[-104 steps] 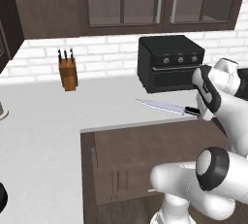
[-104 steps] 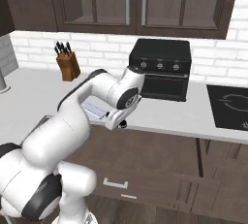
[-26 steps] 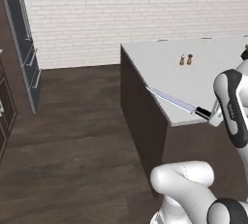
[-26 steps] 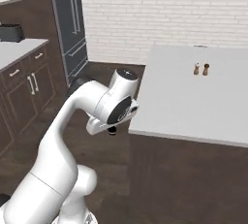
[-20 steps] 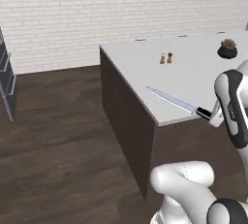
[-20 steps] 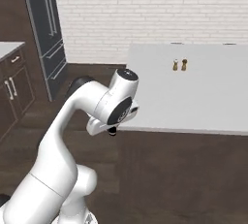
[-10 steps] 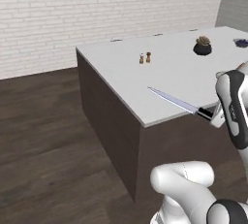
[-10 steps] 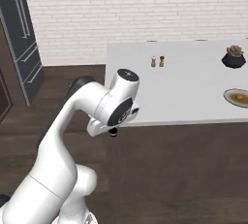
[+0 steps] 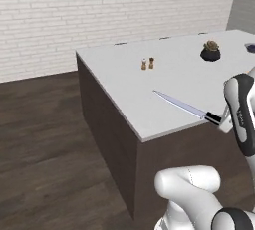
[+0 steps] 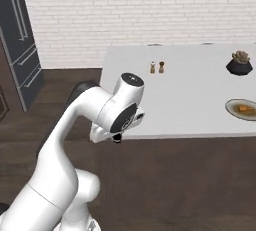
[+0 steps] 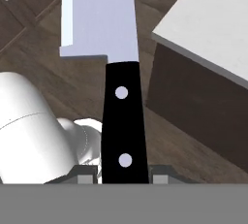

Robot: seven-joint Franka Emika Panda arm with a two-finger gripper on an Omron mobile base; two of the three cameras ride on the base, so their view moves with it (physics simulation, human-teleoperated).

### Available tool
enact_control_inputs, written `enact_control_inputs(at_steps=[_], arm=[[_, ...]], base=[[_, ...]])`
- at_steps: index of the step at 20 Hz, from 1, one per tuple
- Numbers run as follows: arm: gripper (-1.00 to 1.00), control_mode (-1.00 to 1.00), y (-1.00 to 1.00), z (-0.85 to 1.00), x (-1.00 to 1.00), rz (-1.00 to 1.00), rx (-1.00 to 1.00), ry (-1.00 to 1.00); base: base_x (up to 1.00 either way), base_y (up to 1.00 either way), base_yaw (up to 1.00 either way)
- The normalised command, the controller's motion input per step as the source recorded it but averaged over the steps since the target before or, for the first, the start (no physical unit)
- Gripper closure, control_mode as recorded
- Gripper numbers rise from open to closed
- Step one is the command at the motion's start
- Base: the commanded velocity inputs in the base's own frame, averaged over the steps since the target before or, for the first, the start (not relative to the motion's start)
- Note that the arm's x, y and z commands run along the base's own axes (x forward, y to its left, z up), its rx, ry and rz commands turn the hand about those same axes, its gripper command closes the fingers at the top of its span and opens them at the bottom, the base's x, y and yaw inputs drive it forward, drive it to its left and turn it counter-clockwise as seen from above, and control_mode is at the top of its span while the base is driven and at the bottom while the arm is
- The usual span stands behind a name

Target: Pick up the knife from the drawer and place it on the cutting board. Then place the meat from the plate to the cutting board.

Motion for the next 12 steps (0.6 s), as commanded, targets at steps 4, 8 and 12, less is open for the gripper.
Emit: enact_control_inputs(at_steps=[4,8,12], arm=[[1.00,1.00,0.00,0.00,0.00,0.00,0.00,0.00],[1.00,1.00,0.00,0.00,0.00,0.00,0.00,0.00],[1.00,1.00,0.00,0.00,0.00,0.00,0.00,0.00]], base=[[0.32,-0.63,0.20],[0.18,-0.77,0.17],[0.22,-0.78,0.11]])
